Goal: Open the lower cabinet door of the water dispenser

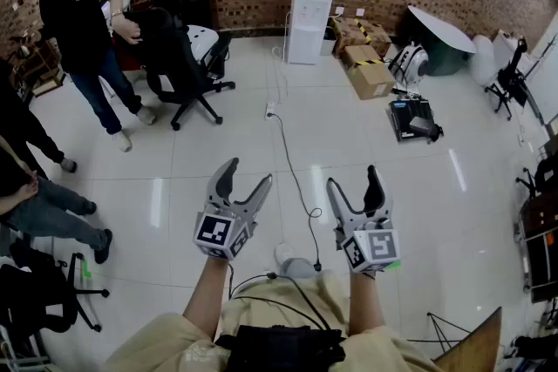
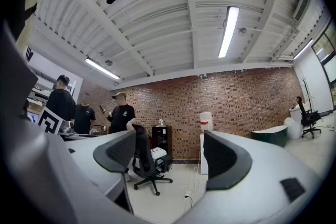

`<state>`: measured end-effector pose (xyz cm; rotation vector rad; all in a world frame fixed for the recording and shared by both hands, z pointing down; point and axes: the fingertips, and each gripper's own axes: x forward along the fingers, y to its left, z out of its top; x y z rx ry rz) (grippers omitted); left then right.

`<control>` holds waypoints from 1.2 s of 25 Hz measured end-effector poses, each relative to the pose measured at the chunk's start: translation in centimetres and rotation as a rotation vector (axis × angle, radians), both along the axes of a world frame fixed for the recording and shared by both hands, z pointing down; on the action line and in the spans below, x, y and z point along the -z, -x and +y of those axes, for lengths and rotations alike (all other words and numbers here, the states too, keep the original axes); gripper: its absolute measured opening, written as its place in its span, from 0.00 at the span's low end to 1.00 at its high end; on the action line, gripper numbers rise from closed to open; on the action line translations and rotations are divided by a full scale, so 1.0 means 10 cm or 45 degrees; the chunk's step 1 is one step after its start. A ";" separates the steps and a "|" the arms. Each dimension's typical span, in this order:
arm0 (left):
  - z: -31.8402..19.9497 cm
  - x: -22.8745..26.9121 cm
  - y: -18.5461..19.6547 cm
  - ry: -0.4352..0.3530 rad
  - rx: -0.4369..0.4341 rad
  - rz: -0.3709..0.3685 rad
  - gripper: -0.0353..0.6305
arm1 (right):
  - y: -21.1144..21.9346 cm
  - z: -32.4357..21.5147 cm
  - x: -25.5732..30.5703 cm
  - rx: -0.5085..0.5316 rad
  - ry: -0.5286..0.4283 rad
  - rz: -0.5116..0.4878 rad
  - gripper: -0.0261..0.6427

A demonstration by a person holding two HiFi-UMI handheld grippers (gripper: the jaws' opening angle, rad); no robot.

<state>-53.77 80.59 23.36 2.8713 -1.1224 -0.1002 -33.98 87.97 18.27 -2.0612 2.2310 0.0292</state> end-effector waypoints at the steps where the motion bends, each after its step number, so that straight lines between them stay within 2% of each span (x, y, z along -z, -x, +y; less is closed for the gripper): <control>1: -0.06 -0.01 -0.13 -0.005 -0.007 -0.009 0.55 | -0.15 -0.05 -0.02 -0.018 -0.003 -0.013 0.66; 7: -0.64 -0.20 -0.92 -0.002 -0.070 -0.057 0.55 | -1.01 -0.58 -0.27 -0.110 0.007 -0.080 0.66; 11: -1.23 -0.14 -1.45 -0.006 -0.051 -0.062 0.55 | -1.59 -1.11 -0.19 -0.125 -0.036 -0.042 0.66; 15: -1.70 0.06 -1.95 -0.076 -0.017 -0.085 0.55 | -2.06 -1.53 -0.17 -0.116 -0.040 -0.034 0.66; 19: -2.03 0.08 -2.29 -0.074 0.014 -0.082 0.55 | -2.36 -1.93 -0.37 -0.085 0.009 -0.085 0.66; 25: -2.49 -0.08 -2.59 -0.005 -0.003 -0.118 0.55 | -2.49 -2.46 -0.56 -0.043 0.079 -0.104 0.66; 30: -3.03 -0.25 -2.90 -0.021 -0.034 -0.113 0.55 | -2.70 -2.92 -0.79 -0.060 0.129 -0.104 0.66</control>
